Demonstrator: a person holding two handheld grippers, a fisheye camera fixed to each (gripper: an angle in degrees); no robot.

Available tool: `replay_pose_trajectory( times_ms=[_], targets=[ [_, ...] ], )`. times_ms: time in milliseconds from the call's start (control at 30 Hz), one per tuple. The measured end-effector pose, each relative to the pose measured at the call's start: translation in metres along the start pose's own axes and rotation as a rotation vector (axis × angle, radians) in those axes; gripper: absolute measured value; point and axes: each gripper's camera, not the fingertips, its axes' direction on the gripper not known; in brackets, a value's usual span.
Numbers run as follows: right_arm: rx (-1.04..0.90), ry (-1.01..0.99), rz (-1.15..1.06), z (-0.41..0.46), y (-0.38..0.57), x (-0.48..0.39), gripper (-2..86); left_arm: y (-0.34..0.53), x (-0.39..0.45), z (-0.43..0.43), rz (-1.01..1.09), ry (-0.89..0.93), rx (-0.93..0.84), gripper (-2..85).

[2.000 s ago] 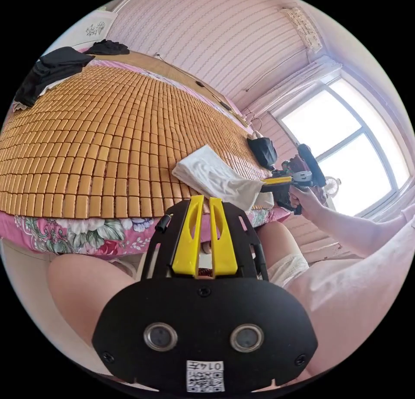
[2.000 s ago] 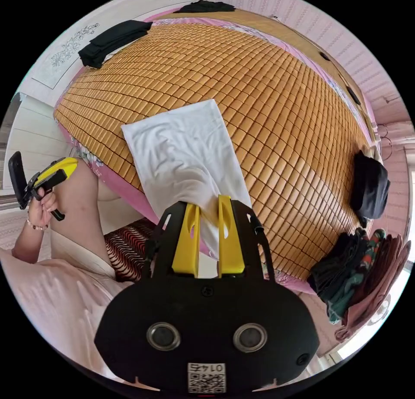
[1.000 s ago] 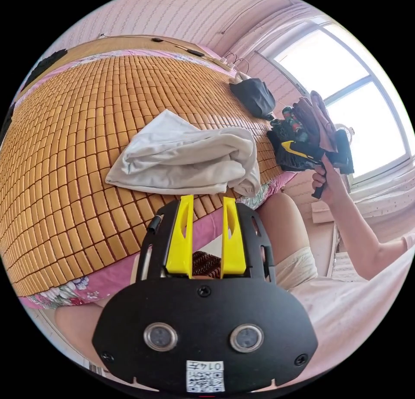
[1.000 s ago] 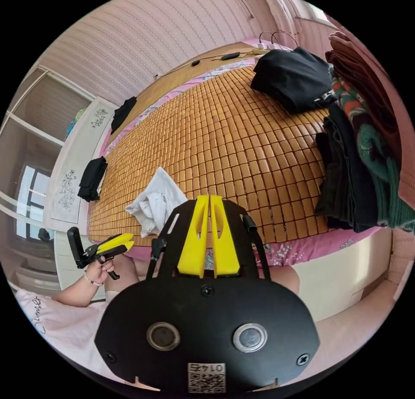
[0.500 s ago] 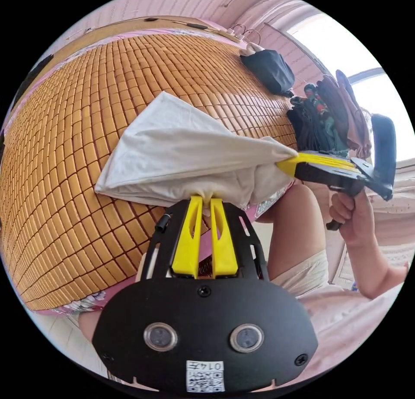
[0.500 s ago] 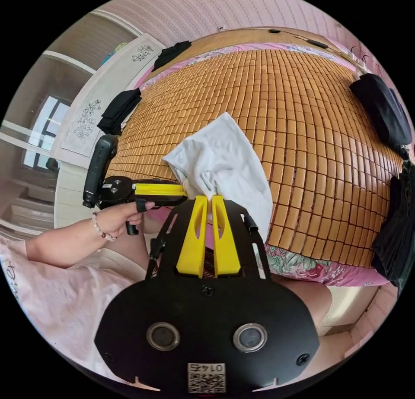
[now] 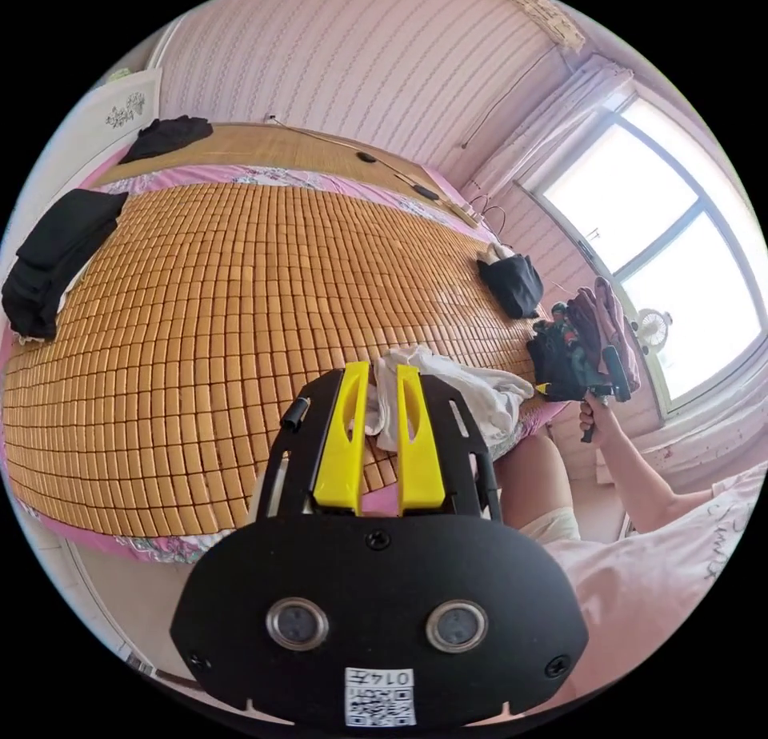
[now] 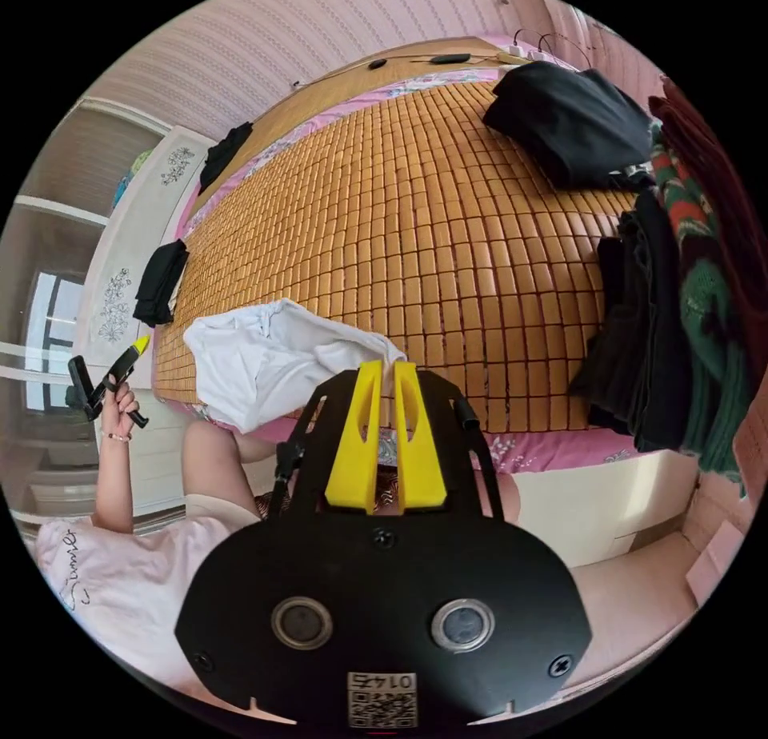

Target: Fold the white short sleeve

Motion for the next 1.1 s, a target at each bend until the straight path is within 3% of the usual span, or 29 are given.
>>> replay_pose_trajectory(
  times_ms=[167,467,633,733,900,1100],
  targets=[
    [-0.065,-0.008,0.030,0.046,0.033,0.012,7.7,0.046,0.007,0.040,-0.016,0.017,-0.224,6.4],
    [-0.057,-0.055,-0.044,0.079,0.029,0.016,8.7,0.014,0.053,0.069,0.138,-0.119,-0.289,6.9],
    [0.040,-0.028,-0.057,0.091,0.020,0.003,11.6,-0.006,0.057,0.077,0.137,-0.150,-0.331,9.7],
    [0.028,0.050,0.001,0.119,0.011,0.010,12.7,-0.009,0.052,0.080,0.098,-0.119,-0.385,5.8],
    [-0.039,0.086,-0.031,0.133,0.019,0.040,4.5,0.003,0.042,0.034,0.072,0.005,-0.359,-0.1],
    [0.188,-0.005,-0.095,0.046,0.088,0.076,1.2,0.037,0.056,-0.095,0.155,0.107,-0.152,-0.9]
  ],
)
